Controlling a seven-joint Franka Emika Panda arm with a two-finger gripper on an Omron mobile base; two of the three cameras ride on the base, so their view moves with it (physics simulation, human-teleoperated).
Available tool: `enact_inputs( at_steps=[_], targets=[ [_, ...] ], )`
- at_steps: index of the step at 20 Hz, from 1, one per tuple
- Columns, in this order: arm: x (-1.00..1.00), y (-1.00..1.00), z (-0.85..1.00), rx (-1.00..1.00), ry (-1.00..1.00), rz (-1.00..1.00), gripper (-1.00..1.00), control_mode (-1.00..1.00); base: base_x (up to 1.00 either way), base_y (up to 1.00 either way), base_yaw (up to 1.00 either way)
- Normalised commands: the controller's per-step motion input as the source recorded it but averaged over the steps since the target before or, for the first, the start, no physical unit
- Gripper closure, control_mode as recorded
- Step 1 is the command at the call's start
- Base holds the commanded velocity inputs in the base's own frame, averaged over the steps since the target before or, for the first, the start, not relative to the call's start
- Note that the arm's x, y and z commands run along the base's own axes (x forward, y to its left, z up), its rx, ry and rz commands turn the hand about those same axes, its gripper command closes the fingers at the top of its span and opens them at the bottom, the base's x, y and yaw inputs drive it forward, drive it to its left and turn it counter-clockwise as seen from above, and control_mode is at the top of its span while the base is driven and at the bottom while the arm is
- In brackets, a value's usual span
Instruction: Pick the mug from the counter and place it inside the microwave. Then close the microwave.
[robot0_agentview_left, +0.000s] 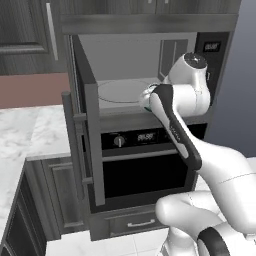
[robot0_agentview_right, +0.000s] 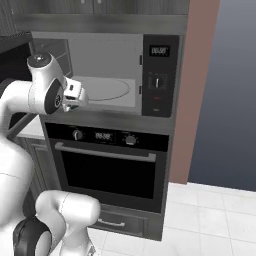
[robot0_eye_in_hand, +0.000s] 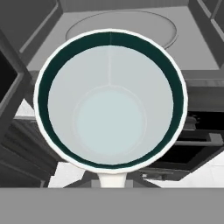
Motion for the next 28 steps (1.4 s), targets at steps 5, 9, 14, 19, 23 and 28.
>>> enact_inputs(
  at_steps=[5, 9, 14, 19, 23, 28],
  targets=[
    [0.64, 0.0, 0.0, -0.03, -0.01, 0.0, 1.0, -1.0, 0.0, 0.0, 0.0],
    [0.49, 0.0, 0.01, 0.0, 0.0, 0.0, 1.0, -1.0, 0.0, 0.0, 0.0],
    [0.59, 0.0, 0.0, 0.0, 0.04, 0.0, 1.0, -1.0, 0.0, 0.0, 0.0],
    [0.38, 0.0, 0.0, 0.0, 0.01, 0.0, 1.0, -1.0, 0.0, 0.0, 0.0],
    [0.33, 0.0, 0.0, 0.0, 0.0, 0.0, 1.0, -1.0, 0.0, 0.0, 0.0],
    [0.32, 0.03, -0.03, 0.0, 0.0, 0.0, 1.0, -1.0, 0.0, 0.0, 0.0]
  ],
)
